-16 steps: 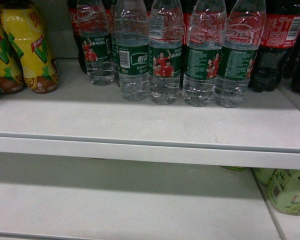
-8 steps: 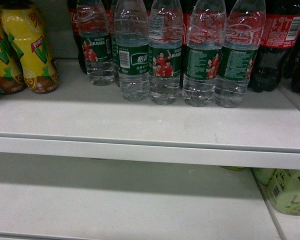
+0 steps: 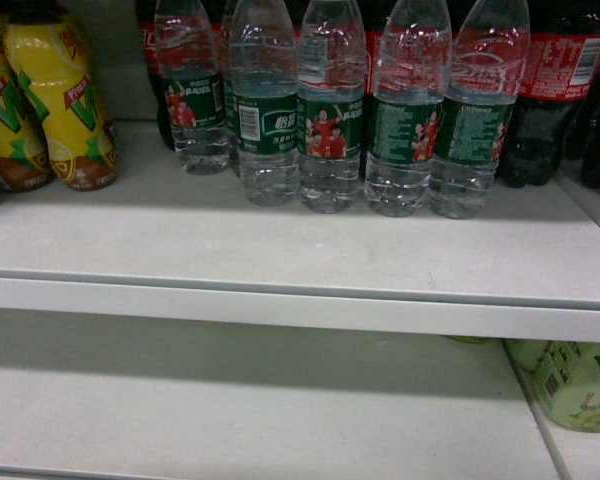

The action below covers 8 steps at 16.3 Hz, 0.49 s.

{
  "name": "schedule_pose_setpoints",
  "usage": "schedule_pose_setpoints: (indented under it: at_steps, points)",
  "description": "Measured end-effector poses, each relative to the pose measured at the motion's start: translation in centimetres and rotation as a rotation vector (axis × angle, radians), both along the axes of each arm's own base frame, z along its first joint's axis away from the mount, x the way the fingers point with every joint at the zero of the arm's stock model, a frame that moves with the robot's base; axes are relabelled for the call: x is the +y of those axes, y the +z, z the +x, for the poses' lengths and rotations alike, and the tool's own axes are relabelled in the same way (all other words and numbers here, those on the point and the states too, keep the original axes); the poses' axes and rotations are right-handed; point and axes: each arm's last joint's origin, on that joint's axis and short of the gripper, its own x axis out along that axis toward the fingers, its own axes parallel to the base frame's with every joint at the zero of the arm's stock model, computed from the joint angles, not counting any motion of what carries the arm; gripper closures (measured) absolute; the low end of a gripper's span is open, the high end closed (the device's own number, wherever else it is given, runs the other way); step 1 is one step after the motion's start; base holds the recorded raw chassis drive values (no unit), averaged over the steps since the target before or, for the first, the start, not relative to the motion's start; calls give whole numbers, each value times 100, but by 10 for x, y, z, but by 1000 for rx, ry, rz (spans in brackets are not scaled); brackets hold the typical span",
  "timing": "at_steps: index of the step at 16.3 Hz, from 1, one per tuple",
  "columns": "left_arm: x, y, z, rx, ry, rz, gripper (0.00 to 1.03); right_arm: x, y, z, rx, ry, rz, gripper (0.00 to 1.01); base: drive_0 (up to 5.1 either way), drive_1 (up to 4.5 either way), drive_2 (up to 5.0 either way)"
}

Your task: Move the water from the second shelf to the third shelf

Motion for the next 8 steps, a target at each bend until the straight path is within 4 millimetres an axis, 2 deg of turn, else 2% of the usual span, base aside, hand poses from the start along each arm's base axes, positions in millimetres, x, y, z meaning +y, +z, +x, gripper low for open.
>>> schedule_pose_setpoints:
  at_steps: [8]
  points:
    - [0,0,0,-3,-2,0,5,0,1,0,-2,0,10,59,0,0,0]
